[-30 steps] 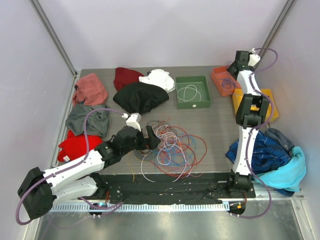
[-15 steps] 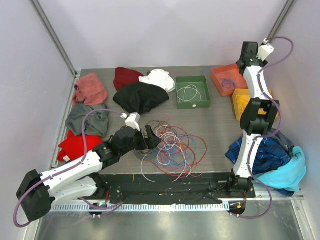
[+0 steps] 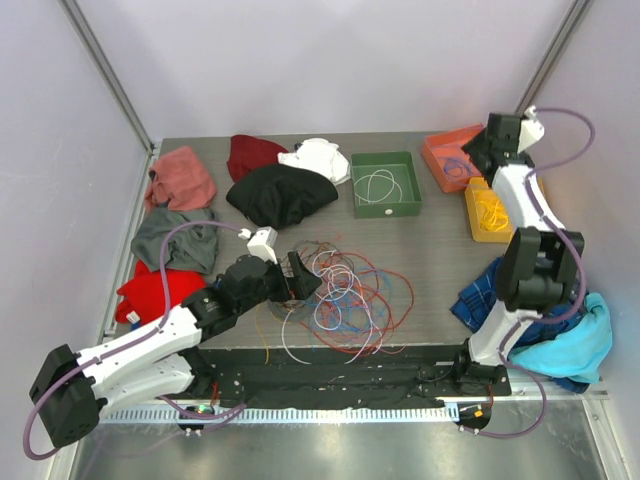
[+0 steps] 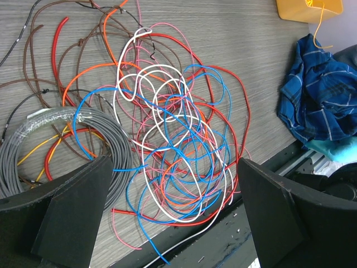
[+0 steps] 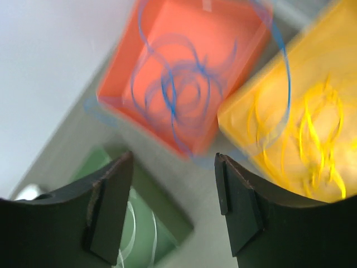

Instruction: Untangle the cables

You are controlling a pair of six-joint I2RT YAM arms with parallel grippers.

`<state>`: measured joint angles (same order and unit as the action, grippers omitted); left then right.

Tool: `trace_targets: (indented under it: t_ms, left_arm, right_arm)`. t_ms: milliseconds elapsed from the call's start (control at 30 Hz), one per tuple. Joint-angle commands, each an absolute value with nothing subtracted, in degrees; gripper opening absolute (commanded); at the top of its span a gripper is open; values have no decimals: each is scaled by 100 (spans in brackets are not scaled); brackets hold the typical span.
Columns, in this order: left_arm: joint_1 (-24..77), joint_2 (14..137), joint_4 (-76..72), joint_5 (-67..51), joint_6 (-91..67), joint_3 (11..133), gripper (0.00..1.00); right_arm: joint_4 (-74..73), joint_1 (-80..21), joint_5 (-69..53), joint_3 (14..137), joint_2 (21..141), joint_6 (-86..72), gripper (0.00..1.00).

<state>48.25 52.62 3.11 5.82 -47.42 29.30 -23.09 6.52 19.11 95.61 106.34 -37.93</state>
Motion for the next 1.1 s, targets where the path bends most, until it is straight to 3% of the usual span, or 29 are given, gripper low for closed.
trace_targets:
  t_ms: [0,167,300,733,900,1067]
  left_arm:
    - [4843,5159,26,475,-4781,2900,100]
    - [4869,5159,-104,457,-4825,2848,100]
    - [4887,5203,-202,431,-4886,2795,100]
    - [4939,4773,-97,580,-4852,2654,100]
    - [4948,4746,-35,782,-4852,2628,100]
    - [4939,4834,-18,931,-4852,2681,100]
  right_arm:
    - [-837,598,845,7509,9055,-4577,66]
    - [-309,484,624,5892,8043,-4799,66]
    - [-176,501,808,5379,7621,-4843,67]
    - [1529,1046,79,4719,8112,-6267,65]
    - [670,107,509,5264,7814,-4847,64]
    - [185,-1579,606,4967,7532,-4176,64]
